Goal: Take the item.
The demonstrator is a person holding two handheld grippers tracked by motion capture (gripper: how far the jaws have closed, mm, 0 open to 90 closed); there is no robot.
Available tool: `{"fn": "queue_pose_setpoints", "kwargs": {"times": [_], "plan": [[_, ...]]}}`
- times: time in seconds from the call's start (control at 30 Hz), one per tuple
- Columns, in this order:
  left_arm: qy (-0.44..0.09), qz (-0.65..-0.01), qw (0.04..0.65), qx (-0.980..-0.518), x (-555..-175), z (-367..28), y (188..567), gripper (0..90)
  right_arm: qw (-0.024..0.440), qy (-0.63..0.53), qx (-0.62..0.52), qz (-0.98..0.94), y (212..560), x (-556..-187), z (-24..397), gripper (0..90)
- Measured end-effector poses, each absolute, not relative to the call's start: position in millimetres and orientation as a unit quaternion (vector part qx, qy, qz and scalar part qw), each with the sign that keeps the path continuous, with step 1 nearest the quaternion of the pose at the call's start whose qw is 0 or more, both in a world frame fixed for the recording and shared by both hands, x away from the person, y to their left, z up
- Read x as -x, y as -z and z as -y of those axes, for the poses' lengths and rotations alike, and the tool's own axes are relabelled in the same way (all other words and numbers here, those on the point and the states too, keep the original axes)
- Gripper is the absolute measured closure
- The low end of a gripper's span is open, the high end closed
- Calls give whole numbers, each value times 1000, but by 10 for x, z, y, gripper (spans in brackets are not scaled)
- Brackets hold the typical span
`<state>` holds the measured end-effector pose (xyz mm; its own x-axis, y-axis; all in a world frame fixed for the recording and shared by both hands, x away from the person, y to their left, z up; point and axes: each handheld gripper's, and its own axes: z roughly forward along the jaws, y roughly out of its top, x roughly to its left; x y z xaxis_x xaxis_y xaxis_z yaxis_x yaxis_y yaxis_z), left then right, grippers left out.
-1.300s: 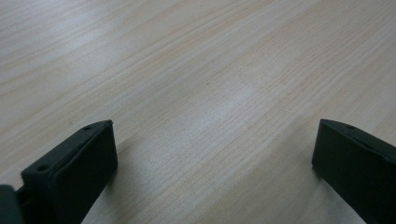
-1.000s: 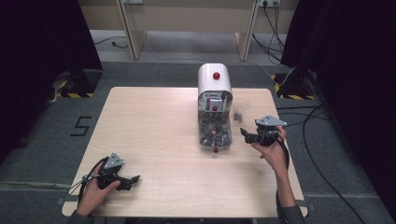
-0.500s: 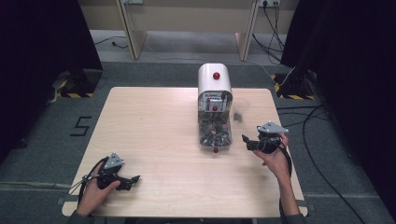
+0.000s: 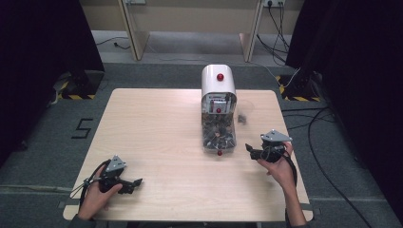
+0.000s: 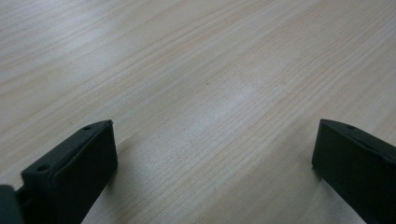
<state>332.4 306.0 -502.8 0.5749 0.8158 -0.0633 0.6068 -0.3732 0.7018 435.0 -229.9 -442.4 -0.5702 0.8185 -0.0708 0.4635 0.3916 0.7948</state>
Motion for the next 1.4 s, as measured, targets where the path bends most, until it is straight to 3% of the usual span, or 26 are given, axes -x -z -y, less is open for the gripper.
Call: {"fn": "queue_pose_setpoints", "kwargs": {"times": [1.4], "plan": [[-149,-436,351,-815,-3324,-3059,5028,0,202,-350,-380,-832,4645,-3856,2250,215]]}}
